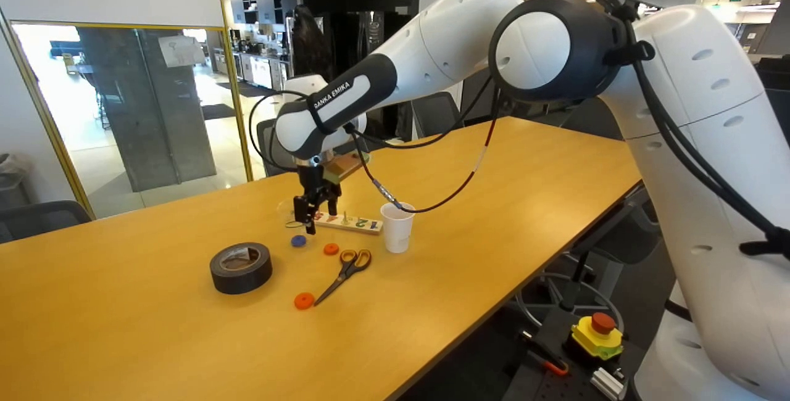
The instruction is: Put two round orange blocks in the white cup then put the round blue block in the clear cup, then put the remaining round orange blocks in the white cup
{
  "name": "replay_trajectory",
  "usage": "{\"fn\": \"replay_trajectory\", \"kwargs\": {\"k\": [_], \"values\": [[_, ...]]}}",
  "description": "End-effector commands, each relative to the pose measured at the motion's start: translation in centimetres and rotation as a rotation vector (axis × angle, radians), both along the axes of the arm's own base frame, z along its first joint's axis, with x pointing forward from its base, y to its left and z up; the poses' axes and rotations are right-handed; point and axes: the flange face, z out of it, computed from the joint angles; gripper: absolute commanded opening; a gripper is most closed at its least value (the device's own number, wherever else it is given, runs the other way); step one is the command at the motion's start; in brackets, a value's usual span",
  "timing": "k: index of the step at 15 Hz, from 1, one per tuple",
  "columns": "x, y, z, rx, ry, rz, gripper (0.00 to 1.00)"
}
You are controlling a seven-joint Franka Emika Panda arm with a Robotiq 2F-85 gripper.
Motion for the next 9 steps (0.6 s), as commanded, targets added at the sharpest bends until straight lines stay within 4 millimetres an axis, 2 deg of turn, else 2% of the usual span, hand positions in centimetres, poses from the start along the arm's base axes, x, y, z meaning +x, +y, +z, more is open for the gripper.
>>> {"fn": "replay_trajectory", "kwargs": {"k": [1,4,9], "values": [[-2.4,-0.8,-2.7,0.011,-0.035,-0.033,1.00],[-3.2,-1.2,-5.3,0.020,-0.041,-0.039,1.00],[-3.8,-1.5,-6.6,0.020,-0.071,-0.045,1.00]]}}
